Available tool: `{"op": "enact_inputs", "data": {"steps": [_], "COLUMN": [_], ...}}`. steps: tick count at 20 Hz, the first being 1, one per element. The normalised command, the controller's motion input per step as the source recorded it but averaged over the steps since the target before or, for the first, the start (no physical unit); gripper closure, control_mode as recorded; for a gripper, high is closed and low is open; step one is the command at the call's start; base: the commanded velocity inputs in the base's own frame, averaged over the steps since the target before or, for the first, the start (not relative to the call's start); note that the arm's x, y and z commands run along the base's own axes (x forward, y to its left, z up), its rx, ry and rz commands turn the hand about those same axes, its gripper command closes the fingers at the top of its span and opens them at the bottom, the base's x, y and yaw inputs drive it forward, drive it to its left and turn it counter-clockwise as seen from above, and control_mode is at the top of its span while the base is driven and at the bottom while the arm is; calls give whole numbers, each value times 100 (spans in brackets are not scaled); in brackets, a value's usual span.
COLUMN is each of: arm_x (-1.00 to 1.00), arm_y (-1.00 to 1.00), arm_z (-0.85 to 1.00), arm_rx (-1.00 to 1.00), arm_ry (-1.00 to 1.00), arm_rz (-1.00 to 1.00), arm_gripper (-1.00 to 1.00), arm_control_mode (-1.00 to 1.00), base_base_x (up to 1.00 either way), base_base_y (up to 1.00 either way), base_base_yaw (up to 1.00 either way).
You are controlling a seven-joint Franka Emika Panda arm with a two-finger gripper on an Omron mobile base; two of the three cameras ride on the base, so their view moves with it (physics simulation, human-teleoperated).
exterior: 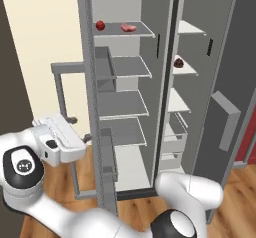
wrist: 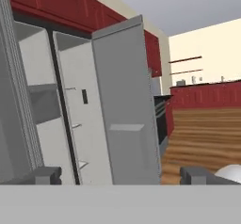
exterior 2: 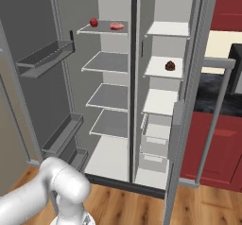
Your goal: Pick up the frozen steak from the freezer, place it on any shelf in the fridge, and close the fridge and freezer doors when done.
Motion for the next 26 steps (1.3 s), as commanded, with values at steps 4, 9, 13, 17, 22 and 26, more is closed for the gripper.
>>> {"op": "enact_inputs", "data": {"steps": [4, 9, 13, 17, 22, 26], "arm_x": [49, 34, 71, 88, 57, 50], "arm_y": [0, 26, 33, 28, 40, 32], "arm_z": [-32, -26, -13, -12, -7, -9], "arm_rx": [0, -2, 0, 0, 0, 0], "arm_ry": [0, 0, 0, 4, 1, 0], "arm_rz": [3, 17, 14, 8, 2, 0], "arm_gripper": [-100, -100, -100, -100, -100, -100], "arm_control_mode": [-100, -100, -100, -100, -100, -100], "base_base_x": [0, 0, 0, 0, 0, 0], "base_base_y": [0, 0, 0, 0, 0, 0], "base_base_yaw": [0, 0, 0, 0, 0, 0]}}
